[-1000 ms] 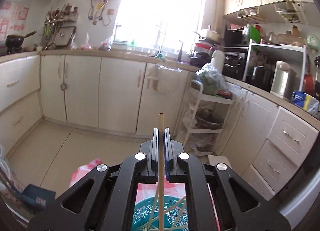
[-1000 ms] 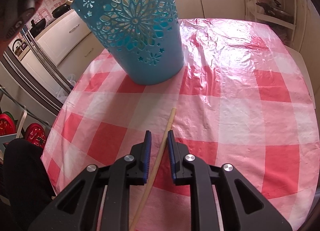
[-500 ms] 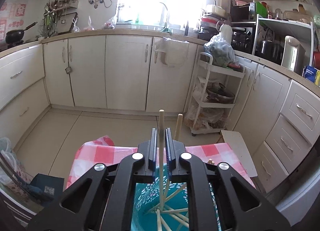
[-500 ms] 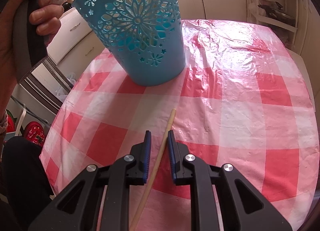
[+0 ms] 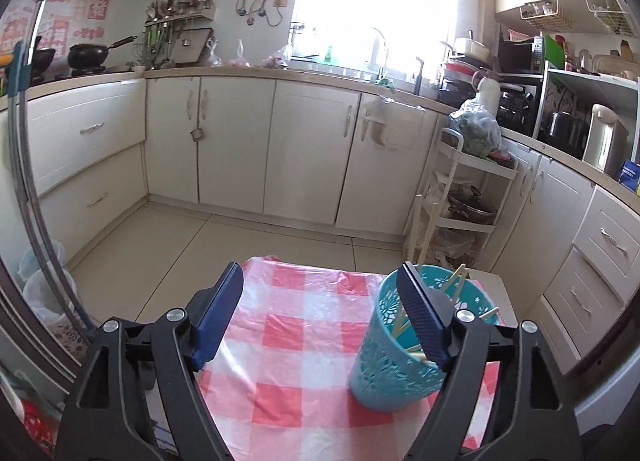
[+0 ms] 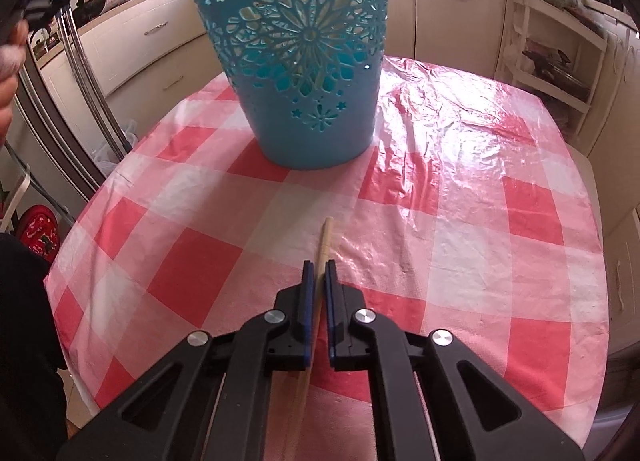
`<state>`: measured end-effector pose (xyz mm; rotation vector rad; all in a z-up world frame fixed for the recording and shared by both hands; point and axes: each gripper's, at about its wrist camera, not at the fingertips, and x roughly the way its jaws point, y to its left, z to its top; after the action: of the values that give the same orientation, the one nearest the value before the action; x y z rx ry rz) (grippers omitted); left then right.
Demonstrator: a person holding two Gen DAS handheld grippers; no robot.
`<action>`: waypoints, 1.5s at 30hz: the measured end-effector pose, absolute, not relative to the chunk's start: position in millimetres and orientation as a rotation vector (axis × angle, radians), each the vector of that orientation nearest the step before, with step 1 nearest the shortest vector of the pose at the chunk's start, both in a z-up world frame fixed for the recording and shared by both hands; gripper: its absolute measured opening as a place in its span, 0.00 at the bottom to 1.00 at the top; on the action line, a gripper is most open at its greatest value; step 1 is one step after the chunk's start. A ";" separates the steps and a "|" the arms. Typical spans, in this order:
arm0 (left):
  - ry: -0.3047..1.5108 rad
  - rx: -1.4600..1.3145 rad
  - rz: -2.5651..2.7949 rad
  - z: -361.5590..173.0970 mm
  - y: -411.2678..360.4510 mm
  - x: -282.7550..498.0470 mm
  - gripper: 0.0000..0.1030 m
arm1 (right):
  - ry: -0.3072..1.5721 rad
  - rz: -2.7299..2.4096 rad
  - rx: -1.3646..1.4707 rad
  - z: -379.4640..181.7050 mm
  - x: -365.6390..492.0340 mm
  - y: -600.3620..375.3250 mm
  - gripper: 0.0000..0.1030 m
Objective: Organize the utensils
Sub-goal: 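Close the right gripper on the last wooden chopstick and lift it, then carry the chopstick over the teal basket and open the right gripper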
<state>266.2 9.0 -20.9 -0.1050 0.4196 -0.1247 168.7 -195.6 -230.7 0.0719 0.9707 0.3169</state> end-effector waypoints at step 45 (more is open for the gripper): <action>0.560 -0.206 -0.007 -82.4 59.9 276.1 0.81 | 0.786 0.508 0.317 -54.0 209.0 -254.8 0.07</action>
<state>276.1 59.9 -82.4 -0.2059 0.5598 -0.0070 209.0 -254.8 -54.0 0.3172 0.7857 0.5077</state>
